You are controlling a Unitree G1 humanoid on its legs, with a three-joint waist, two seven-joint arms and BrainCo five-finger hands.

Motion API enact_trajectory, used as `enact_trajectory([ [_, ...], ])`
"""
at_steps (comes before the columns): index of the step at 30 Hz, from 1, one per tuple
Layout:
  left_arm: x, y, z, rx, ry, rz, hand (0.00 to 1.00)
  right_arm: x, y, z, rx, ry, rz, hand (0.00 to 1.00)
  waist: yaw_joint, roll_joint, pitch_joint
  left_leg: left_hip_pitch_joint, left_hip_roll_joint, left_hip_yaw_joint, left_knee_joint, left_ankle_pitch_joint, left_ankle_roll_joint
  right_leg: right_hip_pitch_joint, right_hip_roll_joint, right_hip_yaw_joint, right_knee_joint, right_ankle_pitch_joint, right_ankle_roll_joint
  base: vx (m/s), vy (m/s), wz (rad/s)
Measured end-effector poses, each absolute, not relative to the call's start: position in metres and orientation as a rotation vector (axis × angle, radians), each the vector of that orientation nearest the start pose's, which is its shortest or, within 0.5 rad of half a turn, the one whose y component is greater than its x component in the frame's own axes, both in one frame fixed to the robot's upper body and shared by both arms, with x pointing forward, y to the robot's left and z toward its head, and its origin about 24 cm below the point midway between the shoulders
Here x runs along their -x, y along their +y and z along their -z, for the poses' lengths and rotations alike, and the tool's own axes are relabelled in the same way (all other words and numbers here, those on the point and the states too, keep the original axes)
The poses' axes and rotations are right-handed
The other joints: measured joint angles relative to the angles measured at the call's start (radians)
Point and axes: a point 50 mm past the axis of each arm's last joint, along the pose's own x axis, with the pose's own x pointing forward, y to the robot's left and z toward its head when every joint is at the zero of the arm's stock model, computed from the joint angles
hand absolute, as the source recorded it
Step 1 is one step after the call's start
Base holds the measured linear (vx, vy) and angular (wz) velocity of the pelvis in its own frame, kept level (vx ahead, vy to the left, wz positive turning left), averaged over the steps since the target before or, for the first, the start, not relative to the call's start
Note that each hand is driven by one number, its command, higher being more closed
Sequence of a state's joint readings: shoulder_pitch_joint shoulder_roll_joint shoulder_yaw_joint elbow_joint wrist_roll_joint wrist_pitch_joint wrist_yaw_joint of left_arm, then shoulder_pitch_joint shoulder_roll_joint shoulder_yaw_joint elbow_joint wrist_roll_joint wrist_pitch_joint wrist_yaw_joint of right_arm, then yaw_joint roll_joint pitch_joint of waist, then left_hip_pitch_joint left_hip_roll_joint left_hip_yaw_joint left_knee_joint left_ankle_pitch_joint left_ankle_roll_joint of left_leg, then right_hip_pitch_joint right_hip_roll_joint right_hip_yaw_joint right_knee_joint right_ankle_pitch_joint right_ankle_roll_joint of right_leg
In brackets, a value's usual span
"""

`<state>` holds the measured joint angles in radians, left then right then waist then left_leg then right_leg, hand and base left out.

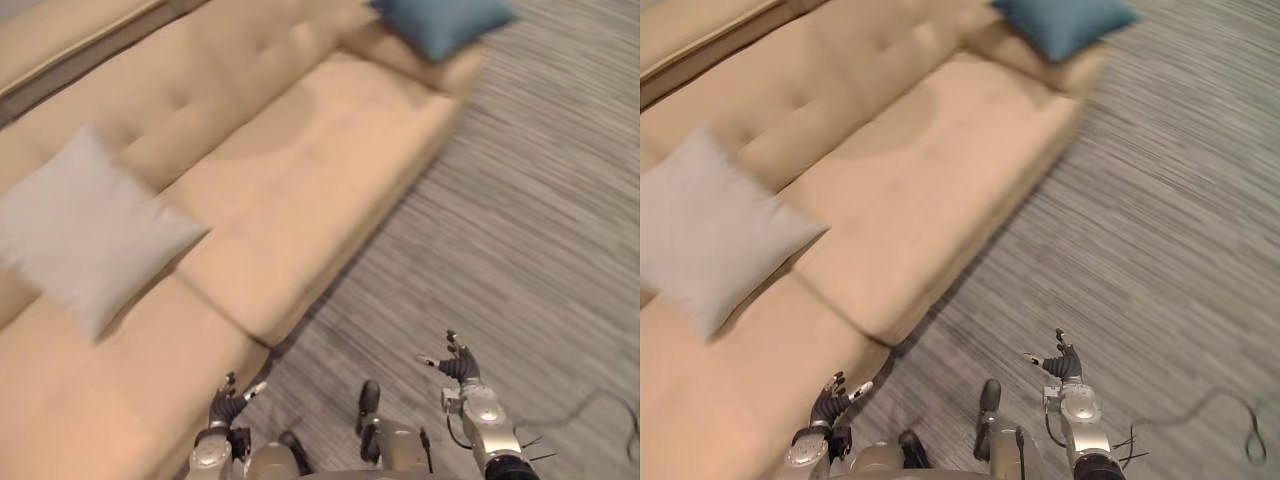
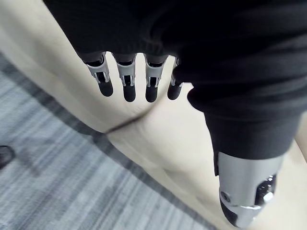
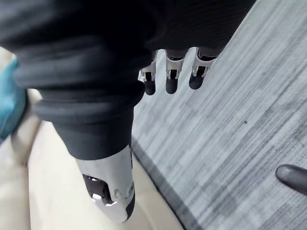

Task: Pick up cushions and gather them together orderly.

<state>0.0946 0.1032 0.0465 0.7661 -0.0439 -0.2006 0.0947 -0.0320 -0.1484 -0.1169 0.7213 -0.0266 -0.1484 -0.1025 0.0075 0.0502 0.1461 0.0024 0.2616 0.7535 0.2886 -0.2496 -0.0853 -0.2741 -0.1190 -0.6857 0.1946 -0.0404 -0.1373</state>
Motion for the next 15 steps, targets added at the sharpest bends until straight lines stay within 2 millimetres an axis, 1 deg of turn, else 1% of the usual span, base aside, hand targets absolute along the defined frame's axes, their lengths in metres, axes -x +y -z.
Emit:
enact_trajectory([
  [1,-0.164,0.203,0.111,-0.082,0.626,-0.206,0.00,-0.206,-0.223,0.084,0.159,0.527,0.241,0.00,0.000,0.002,0.000,0.024,0.003,0.031,-0.003,-0.015,-0.023,0.008,-0.004,-0.035,0.012,-0.001,0.024,0.16,-0.202,-2.34],
  [2,-0.175,0.203,0.105,-0.090,0.595,-0.192,0.00,-0.205,-0.224,0.085,0.144,0.531,0.251,0.00,-0.018,0.014,0.000,0.056,0.011,0.055,-0.003,-0.013,-0.045,-0.013,0.042,0.042,0.029,-0.015,0.037,0.18,-0.191,-1.80],
  [3,-0.178,0.202,0.104,-0.090,0.586,-0.189,0.00,-0.204,-0.224,0.086,0.143,0.536,0.253,0.00,-0.025,0.016,0.001,0.069,0.022,0.055,0.012,-0.012,-0.055,-0.015,0.060,0.070,0.033,-0.025,0.034,0.26,-0.227,-1.75],
  [4,-0.180,0.201,0.102,-0.088,0.577,-0.187,0.00,-0.200,-0.224,0.088,0.143,0.549,0.253,0.00,-0.031,0.017,-0.001,0.078,0.059,0.045,0.088,-0.013,-0.069,-0.013,0.091,0.117,0.039,-0.046,0.042,0.21,-0.151,-1.36],
  [5,-0.182,0.201,0.101,-0.089,0.571,-0.185,0.00,-0.198,-0.224,0.089,0.144,0.554,0.253,0.00,-0.030,0.017,-0.001,0.060,0.113,0.022,0.219,-0.008,-0.075,-0.003,0.123,0.164,0.049,-0.063,0.036,0.29,-0.184,-1.74],
  [6,-0.183,0.198,0.101,-0.080,0.566,-0.180,0.00,-0.197,-0.221,0.091,0.140,0.557,0.245,0.00,-0.027,0.027,-0.002,0.010,0.197,-0.061,0.444,0.025,-0.018,0.023,0.167,0.224,0.048,-0.083,0.021,0.33,-0.138,-1.63],
  [7,-0.184,0.193,0.100,-0.070,0.561,-0.168,0.00,-0.195,-0.221,0.091,0.140,0.562,0.250,0.00,-0.022,0.029,-0.001,-0.034,0.226,-0.133,0.585,0.028,0.035,0.040,0.188,0.254,0.051,-0.091,0.008,0.34,-0.094,-1.51],
  [8,-0.184,0.189,0.100,-0.062,0.557,-0.161,0.00,-0.194,-0.220,0.092,0.139,0.566,0.251,0.00,-0.019,0.026,0.002,-0.089,0.222,-0.227,0.706,0.006,0.061,0.058,0.203,0.298,0.060,-0.107,-0.009,0.42,0.013,-1.38],
  [9,-0.183,0.184,0.101,-0.055,0.562,-0.151,0.00,-0.194,-0.217,0.093,0.134,0.569,0.245,0.00,-0.015,0.013,0.015,-0.167,0.153,-0.384,0.806,-0.008,0.047,0.101,0.209,0.354,0.068,-0.128,-0.010,0.34,0.057,-1.48],
  [10,-0.180,0.183,0.103,-0.055,0.571,-0.149,0.00,-0.194,-0.212,0.095,0.134,0.573,0.231,0.00,-0.001,0.001,0.021,-0.227,0.074,-0.489,0.830,-0.019,0.030,0.140,0.210,0.412,0.066,-0.143,-0.009,0.34,0.073,-1.39],
  [11,-0.177,0.184,0.103,-0.055,0.575,-0.153,0.00,-0.194,-0.209,0.095,0.140,0.573,0.220,0.00,0.014,-0.004,0.024,-0.259,0.040,-0.534,0.825,-0.020,0.032,0.160,0.210,0.447,0.063,-0.151,-0.003,0.34,0.114,-1.38],
  [12,-0.172,0.186,0.103,-0.058,0.576,-0.162,0.00,-0.195,-0.205,0.095,0.143,0.571,0.204,0.00,0.033,-0.007,0.026,-0.330,-0.007,-0.588,0.785,-0.023,0.036,0.192,0.210,0.497,0.052,-0.162,0.008,0.35,0.126,-1.14],
  [13,-0.169,0.187,0.102,-0.058,0.572,-0.171,0.00,-0.196,-0.201,0.095,0.149,0.571,0.186,0.00,0.042,-0.002,0.032,-0.397,-0.045,-0.622,0.723,-0.028,0.045,0.227,0.209,0.528,0.030,-0.171,0.018,0.45,0.179,-0.88],
  [14,-0.167,0.188,0.102,-0.058,0.572,-0.176,0.00,-0.196,-0.200,0.095,0.151,0.571,0.179,0.00,0.047,0.001,0.035,-0.428,-0.066,-0.638,0.678,-0.027,0.044,0.248,0.206,0.541,0.015,-0.175,0.024,0.41,0.196,-0.63],
  [15,-0.165,0.188,0.101,-0.056,0.565,-0.187,0.00,-0.198,-0.198,0.095,0.154,0.569,0.170,0.00,0.074,-0.004,0.039,-0.473,-0.123,-0.658,0.542,-0.022,0.035,0.277,0.188,0.576,-0.009,-0.186,0.042,0.43,0.215,-0.63],
])
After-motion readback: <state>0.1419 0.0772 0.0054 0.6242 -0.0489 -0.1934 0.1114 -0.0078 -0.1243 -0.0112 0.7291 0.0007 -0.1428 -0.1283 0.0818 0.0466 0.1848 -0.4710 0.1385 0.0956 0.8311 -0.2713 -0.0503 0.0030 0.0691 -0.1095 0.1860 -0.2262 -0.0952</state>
